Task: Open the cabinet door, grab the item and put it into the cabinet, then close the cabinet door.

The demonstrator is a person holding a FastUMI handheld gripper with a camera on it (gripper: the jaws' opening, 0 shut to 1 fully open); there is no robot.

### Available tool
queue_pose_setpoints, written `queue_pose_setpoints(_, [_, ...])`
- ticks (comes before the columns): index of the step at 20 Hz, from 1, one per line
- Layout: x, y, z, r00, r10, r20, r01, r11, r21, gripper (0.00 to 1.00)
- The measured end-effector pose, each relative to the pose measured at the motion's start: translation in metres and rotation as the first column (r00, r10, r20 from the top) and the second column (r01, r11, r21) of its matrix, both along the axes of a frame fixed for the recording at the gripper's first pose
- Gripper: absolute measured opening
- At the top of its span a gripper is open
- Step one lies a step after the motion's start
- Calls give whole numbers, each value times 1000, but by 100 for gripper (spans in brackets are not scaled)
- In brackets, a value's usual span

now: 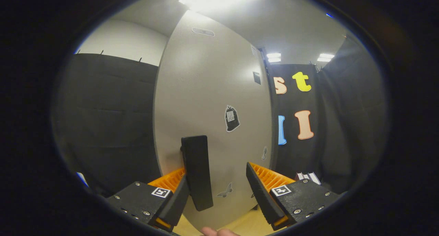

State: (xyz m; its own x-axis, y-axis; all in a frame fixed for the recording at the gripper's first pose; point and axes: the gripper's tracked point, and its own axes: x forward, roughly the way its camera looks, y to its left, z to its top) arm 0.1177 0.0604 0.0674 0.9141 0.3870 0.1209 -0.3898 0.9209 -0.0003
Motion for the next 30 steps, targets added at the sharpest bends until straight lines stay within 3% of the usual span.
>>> queue_pose_setpoints(22, [44,93,3,999,30,14,-30,1000,0,95])
queue_pose_setpoints(26, [54,115,-31,995,56,-81,-57,998,-3,95])
queue_pose_setpoints(30, [71,133,-31,996,51,-77,-53,998,-21,95])
